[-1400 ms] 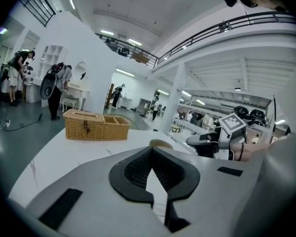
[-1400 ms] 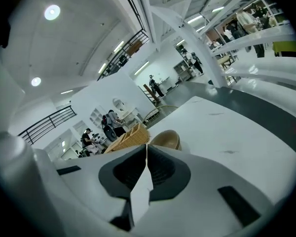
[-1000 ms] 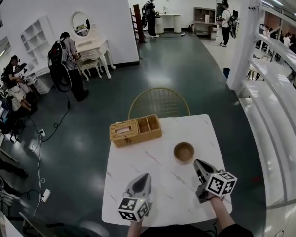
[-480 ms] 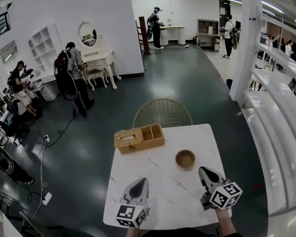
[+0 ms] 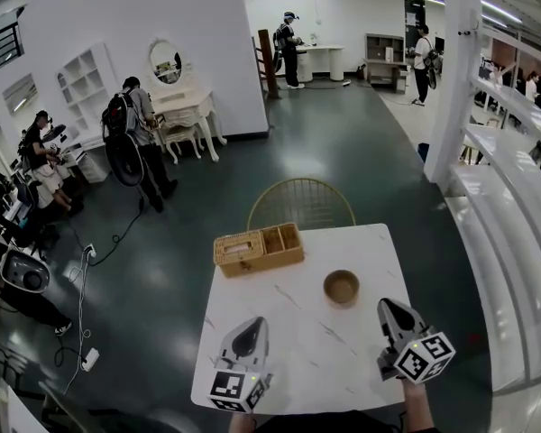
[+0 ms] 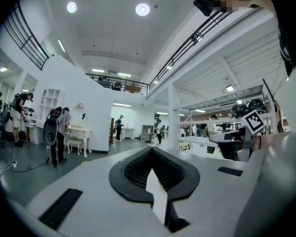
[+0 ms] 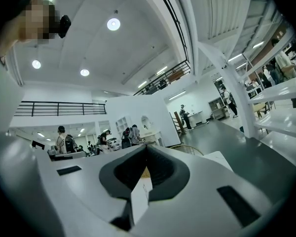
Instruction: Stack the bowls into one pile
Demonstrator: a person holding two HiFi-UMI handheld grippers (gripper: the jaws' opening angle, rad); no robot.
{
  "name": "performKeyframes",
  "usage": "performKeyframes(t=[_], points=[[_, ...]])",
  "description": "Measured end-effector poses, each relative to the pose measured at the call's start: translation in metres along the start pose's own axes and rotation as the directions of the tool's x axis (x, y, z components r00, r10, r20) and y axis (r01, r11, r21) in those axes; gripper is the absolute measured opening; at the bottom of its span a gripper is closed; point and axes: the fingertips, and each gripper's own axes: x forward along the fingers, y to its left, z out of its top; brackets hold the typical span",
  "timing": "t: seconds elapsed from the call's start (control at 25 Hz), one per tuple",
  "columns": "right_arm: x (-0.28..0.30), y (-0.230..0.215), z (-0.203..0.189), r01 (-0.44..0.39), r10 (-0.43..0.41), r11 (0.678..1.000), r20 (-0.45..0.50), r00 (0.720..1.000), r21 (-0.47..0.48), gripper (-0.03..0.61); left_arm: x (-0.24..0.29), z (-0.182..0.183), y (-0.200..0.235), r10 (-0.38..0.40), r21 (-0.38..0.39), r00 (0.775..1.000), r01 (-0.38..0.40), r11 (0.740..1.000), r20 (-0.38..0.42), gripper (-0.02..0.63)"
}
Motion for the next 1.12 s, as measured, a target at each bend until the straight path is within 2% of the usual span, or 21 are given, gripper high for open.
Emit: performKeyframes(t=[0.4, 1.12], points=[[-0.0033, 0.0006, -0.0017, 0.011, -0.012, 0.996, -0.008, 1.0, -0.084, 0.014, -0.0032, -0.0026, 0.0027, 0.016, 0.01, 1.0, -0.016, 1.0, -0.006, 0.014], [-0.01, -0.0012, -0.0007, 0.013, -0.013, 0.994, -0.003, 1.0, -0.104, 0.014, -0.0037, -0.001, -0.0044, 0.028, 0.023, 1.0, -0.028, 0.999, -0.014, 0.014]])
